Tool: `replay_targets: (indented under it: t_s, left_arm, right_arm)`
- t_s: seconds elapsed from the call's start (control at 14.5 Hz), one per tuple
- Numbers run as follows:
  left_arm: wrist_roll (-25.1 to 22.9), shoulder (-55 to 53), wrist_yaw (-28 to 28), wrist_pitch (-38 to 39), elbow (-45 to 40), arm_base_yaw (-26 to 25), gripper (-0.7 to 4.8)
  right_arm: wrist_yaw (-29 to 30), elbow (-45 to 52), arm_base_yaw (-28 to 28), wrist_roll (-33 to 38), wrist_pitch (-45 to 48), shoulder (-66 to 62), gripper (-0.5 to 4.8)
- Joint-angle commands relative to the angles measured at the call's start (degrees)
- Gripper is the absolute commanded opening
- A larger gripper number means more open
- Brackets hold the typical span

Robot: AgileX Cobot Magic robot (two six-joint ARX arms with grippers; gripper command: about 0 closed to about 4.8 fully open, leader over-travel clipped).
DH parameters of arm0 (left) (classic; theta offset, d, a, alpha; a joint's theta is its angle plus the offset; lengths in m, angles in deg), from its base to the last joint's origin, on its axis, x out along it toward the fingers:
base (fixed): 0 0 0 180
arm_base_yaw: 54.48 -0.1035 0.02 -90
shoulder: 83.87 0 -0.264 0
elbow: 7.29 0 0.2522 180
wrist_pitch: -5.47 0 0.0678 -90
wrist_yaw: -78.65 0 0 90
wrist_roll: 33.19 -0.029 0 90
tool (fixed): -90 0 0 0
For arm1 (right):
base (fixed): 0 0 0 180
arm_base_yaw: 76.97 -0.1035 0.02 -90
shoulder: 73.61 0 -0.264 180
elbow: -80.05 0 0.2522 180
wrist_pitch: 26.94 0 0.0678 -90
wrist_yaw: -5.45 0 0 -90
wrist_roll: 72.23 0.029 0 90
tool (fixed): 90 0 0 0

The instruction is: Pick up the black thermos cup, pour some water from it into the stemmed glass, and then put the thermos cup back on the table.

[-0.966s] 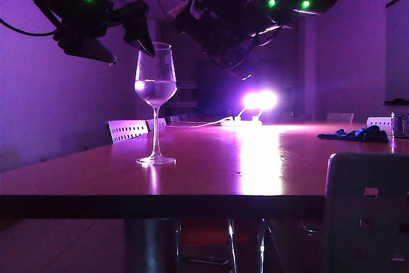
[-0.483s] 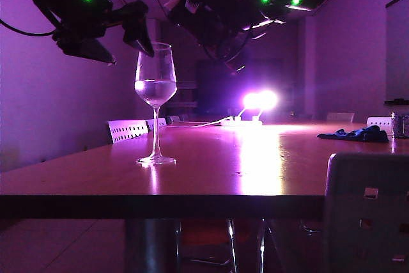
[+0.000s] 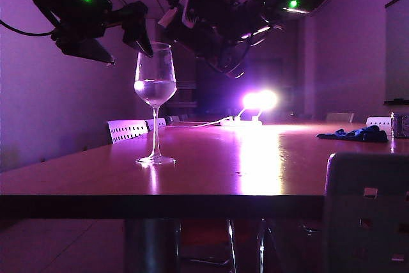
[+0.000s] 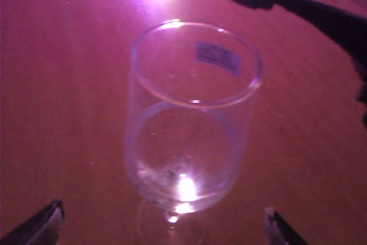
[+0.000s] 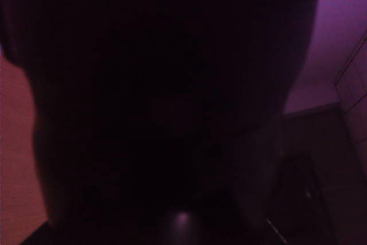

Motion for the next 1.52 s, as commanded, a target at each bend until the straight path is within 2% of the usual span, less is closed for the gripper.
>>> replay_targets:
  t_s: [0.07,0.28,0.55,0.9,1.31,1.52]
  left_arm:
    - [-0.04,0.20,-0.79,-0.37,0.28,0.09,4.79]
    - [0.00,0.20,-0.79,-0.26,0.28,0.09,4.79]
    - [0.00,0.20,-0.83,1.05,0.28,0.09,4.79]
    - [-0.02,0.20,-0.85,1.77,0.28,0.09,4.79]
    - [-0.02,0.20,-0.87,1.79,0.28,0.09,4.79]
    - [0.00,0.20,-0.87,1.79,0.28,0.09,4.79]
  right_arm:
    - [0.35,-0.85,-0.17,-2.75,4.90,1.07,0.75]
    - [0.35,-0.85,-0.26,-4.33,4.92,1.07,0.75]
    - [0.37,-0.87,-0.26,-9.79,5.46,1.07,0.75]
    - [1.60,-0.85,-0.26,-9.29,5.68,1.09,0.76]
    - [1.22,-0.85,-0.26,-9.27,0.57,1.09,0.76]
    - [4.81,-0.85,-0.26,-9.73,-0.68,1.09,0.76]
